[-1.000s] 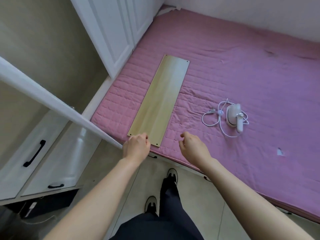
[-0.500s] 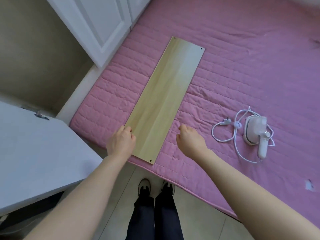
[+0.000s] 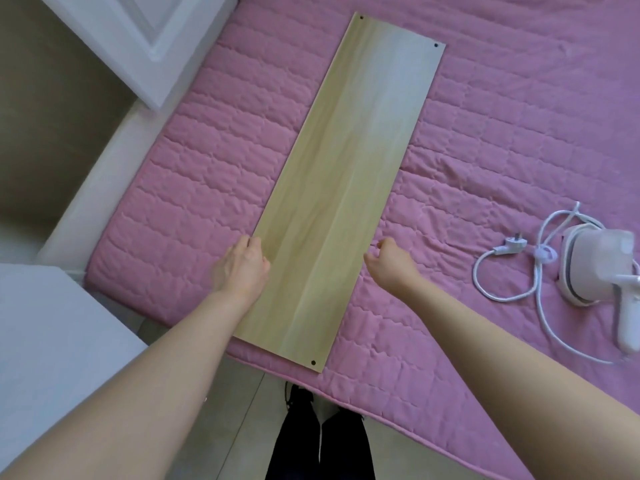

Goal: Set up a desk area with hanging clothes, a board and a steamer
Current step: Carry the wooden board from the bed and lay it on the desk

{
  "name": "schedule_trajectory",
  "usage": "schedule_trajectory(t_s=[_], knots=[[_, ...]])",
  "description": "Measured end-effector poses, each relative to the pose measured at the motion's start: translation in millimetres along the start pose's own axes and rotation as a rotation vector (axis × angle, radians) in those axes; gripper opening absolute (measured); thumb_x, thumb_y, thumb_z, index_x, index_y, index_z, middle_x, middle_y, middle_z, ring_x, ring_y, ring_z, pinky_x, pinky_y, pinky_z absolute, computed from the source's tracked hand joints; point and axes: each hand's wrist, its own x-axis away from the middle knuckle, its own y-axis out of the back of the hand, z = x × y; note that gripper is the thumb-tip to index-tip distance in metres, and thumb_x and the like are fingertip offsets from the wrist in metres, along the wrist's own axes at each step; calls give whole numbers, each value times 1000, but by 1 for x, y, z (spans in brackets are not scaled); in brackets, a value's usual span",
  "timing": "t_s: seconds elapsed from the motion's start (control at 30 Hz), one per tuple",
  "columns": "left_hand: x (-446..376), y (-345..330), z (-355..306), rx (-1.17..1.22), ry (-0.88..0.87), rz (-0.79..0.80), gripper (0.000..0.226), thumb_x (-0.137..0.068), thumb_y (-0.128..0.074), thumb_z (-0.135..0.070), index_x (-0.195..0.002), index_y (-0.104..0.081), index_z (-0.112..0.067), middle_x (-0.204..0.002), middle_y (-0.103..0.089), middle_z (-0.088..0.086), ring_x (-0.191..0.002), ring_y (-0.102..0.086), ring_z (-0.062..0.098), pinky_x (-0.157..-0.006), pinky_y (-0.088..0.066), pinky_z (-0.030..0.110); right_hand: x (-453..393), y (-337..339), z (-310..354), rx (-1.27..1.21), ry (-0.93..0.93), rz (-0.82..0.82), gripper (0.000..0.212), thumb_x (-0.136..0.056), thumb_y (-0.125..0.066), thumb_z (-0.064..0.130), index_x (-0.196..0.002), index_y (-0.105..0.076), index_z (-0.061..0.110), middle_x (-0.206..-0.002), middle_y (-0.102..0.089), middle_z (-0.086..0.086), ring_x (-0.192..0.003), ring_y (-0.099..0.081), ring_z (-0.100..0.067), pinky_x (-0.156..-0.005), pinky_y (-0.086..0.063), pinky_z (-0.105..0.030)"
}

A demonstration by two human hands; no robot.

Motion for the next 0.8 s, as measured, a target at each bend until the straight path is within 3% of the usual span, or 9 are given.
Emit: schedule_trajectory(t_s=[0.13,0.3,0.5,0.6,0.8], knots=[[-25,-17,13,44,8,-50,41,-90,-51,-19,-130,-43,-11,-125,-48,12,-105,-55,36,-76,-48,48,-24,-16,6,-34,-32,-10,42,-92,-45,21,-127,-39,-1,-126,-52,-22,-111,-53,-37,-81,-40,-37],[-43,-39,15,112,46,-45,58,-93,-53,-28,-143,-29,-12,-135,-45,18,-115,-51,40,-86,-45,49,-39,-32,13,-166,-123,-34,48,-92,-50,22,-129,-34,-4,-128,-50,-24,-114,-52,-38,-89,-43,-37],[-47,-61,18,138,42,-91,59,-94,-52,-35,-140,-34,-4,-128,-50,25,-117,-46,41,-97,-38,49,-48,-51,10,-187,-225,-33,50,-94,-50,28,-128,-38,-7,-130,-50,-22,-121,-48,-36,-91,-42,-36],[-48,-68,20,168,55,-113,64,-91,-56,-40,-140,-34,-5,-128,-50,25,-118,-45,40,-97,-37,48,-50,-61,7,-247,-249,-16,63,-92,-57,36,-132,-35,-6,-133,-49,-21,-120,-50,-35,-87,-42,-34],[-55,-80,6,311,282,-28,92,-76,-65,-61,-147,-23,-22,-141,-39,19,-131,-33,35,-104,-27,50,-50,-73,0,-194,-325,-20,88,-79,-72,48,-134,-23,-1,-138,-37,-24,-120,-48,-38,-89,-42,-39]])
